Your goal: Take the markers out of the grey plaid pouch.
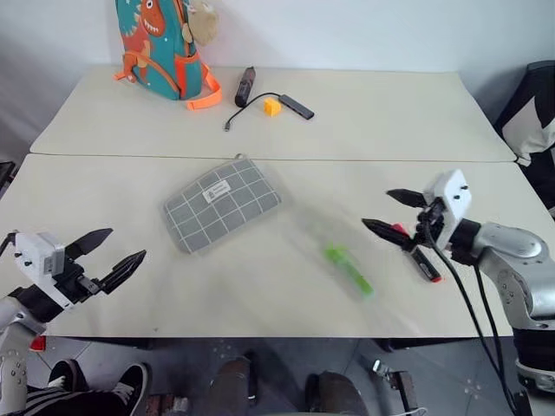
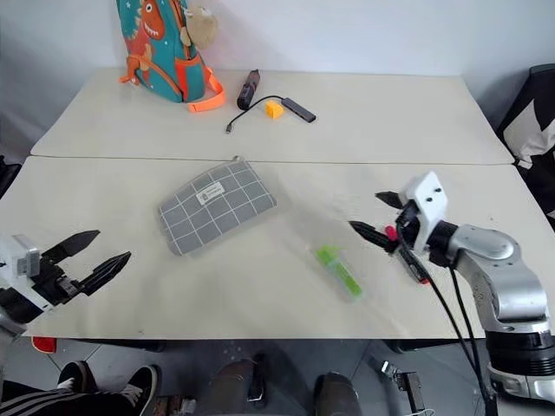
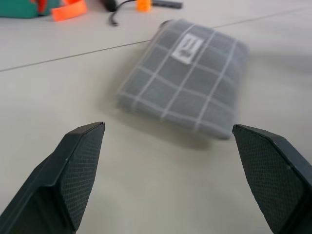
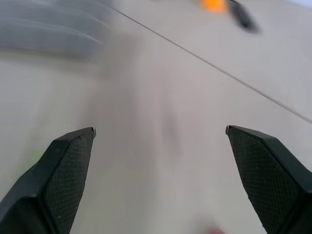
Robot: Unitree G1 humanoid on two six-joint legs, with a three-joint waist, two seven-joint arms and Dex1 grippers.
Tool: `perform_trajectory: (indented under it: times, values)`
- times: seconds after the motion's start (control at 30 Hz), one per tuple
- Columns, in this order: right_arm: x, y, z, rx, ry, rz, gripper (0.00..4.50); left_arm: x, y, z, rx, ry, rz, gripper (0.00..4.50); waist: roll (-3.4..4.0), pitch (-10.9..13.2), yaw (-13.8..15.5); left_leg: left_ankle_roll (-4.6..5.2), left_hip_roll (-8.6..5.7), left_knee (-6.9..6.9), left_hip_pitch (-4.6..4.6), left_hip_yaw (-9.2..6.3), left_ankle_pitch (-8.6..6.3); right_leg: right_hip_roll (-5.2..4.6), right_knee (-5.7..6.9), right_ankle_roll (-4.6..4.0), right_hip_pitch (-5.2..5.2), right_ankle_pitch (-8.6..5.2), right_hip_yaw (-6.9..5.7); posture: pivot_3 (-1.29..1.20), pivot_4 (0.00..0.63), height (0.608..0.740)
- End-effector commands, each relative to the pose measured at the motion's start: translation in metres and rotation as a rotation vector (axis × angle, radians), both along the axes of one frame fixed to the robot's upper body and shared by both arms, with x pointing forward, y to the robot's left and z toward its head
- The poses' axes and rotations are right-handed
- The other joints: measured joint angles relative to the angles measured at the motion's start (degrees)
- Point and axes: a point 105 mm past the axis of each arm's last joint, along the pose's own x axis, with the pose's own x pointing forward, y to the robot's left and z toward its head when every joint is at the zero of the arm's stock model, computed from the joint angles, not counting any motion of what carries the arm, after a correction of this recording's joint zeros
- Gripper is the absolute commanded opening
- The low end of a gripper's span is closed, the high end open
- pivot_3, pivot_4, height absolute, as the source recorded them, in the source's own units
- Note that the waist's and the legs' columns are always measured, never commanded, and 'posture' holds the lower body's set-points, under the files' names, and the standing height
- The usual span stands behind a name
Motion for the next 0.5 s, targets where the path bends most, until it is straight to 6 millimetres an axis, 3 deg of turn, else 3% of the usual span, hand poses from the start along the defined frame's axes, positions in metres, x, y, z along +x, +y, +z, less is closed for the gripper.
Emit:
perform_trajectory:
  times: [0.03,0.2,0.37,0.5]
  values:
    - [0.008,-0.028,0.016,-0.014,-0.102,-0.126,4.50,-0.004,0.008,0.001,0.074,-0.024,0.025,4.46,0.00,0.0,-0.2,0.00,0.01,-0.02,0.01,0.07,0.01,0.01,0.10,0.00,-0.09,0.00,-0.04,0.00,0.150,0.740]
    - [0.023,-0.055,0.013,0.010,-0.159,-0.274,4.50,0.001,0.004,-0.006,0.073,-0.028,0.045,4.46,0.00,0.0,-1.0,0.28,0.07,-0.04,-0.01,0.30,0.19,0.02,0.24,-0.01,-0.29,0.01,-0.05,0.00,0.150,0.740]
    - [0.031,-0.063,0.009,0.015,-0.178,-0.325,4.50,0.004,0.000,-0.007,0.053,-0.025,0.042,4.46,0.00,0.0,-1.2,0.29,0.12,-0.04,0.00,0.32,0.20,0.01,0.31,-0.01,-0.34,0.01,0.00,0.00,0.150,0.740]
    - [0.039,-0.082,0.005,0.002,-0.203,-0.452,4.50,0.004,-0.003,-0.013,0.051,0.006,0.027,4.46,0.00,0.0,-1.3,0.31,0.11,-0.03,0.01,0.37,0.21,0.02,0.35,-0.01,-0.36,0.01,0.02,0.00,0.150,0.740]
